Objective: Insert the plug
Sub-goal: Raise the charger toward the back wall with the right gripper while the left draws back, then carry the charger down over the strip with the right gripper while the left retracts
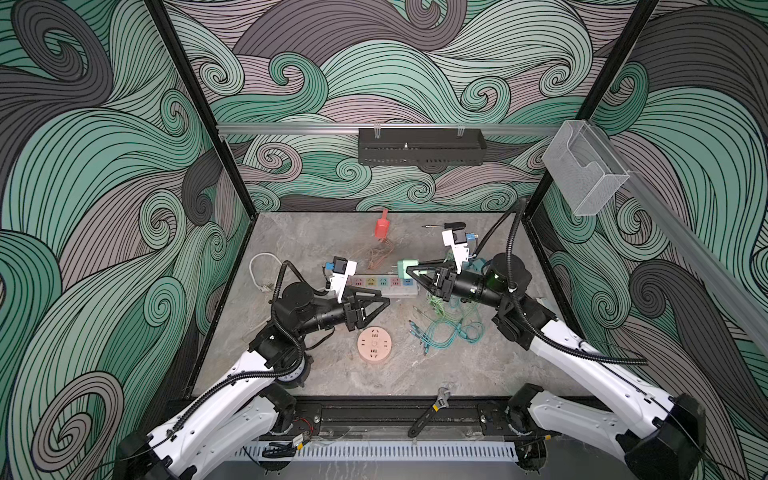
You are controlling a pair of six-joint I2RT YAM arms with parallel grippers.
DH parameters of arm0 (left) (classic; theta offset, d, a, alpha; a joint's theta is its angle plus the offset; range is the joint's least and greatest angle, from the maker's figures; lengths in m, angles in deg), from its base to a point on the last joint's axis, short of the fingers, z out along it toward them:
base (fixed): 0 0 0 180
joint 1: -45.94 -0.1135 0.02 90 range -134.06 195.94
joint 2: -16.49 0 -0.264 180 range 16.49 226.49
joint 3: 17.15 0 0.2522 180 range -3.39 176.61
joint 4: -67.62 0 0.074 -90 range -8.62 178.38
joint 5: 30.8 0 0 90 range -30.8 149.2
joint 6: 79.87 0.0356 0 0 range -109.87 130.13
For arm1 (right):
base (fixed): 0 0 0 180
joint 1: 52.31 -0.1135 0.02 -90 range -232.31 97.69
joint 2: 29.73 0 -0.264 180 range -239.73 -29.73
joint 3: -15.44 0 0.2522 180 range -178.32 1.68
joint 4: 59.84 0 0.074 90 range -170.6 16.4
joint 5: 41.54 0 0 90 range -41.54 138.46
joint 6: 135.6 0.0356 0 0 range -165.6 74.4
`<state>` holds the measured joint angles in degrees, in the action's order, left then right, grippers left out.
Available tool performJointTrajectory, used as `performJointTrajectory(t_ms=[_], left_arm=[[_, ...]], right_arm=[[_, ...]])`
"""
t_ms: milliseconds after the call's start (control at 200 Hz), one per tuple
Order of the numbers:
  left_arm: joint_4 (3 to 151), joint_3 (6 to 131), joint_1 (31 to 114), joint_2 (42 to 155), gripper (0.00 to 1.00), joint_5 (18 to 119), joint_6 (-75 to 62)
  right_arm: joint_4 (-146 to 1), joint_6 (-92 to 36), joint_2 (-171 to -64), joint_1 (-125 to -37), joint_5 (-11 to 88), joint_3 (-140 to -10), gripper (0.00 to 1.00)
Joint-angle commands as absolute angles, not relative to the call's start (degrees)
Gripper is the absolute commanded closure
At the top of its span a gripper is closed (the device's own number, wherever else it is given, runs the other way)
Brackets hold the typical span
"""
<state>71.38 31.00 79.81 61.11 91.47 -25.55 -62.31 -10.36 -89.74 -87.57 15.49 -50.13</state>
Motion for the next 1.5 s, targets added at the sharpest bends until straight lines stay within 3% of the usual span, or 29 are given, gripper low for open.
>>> performJointTrajectory(t_ms=[0,305,605,871,1171,1256,1496], left_arm=[[81.0,33.5,79.4,58.1,0.40,82.6,-21.6],[97.1,35.7,74.5,56.0,0.40,71.6,-21.0],[101.6,35.5,64.1,58.4,0.40,78.7,-26.0],[107.0,35.7,59.3,59.0,0.40,82.5,-25.2],[105.3,32.9,55.7,62.4,0.40,82.2,-26.0],[104.2,32.4,54.6,63.9,0.40,81.5,-26.8],[101.8,32.3,52.1,69.0,0.39,76.4,-28.1]], right_arm=[[-75.8,-19.3,-89.3,-84.5,16.1,-55.8,0.91],[-95.8,-35.0,-96.4,-79.5,18.5,-71.4,0.90],[-100.2,-41.1,-110.9,-73.8,17.0,-89.7,0.89],[-100.5,-40.0,-130.4,-70.7,13.6,-110.0,0.91],[-113.0,-42.4,-154.8,-73.0,13.8,-141.0,0.95],[-116.0,-45.7,-157.5,-75.1,15.4,-141.9,0.95],[-116.0,-52.7,-156.1,-79.4,18.2,-129.0,0.96]])
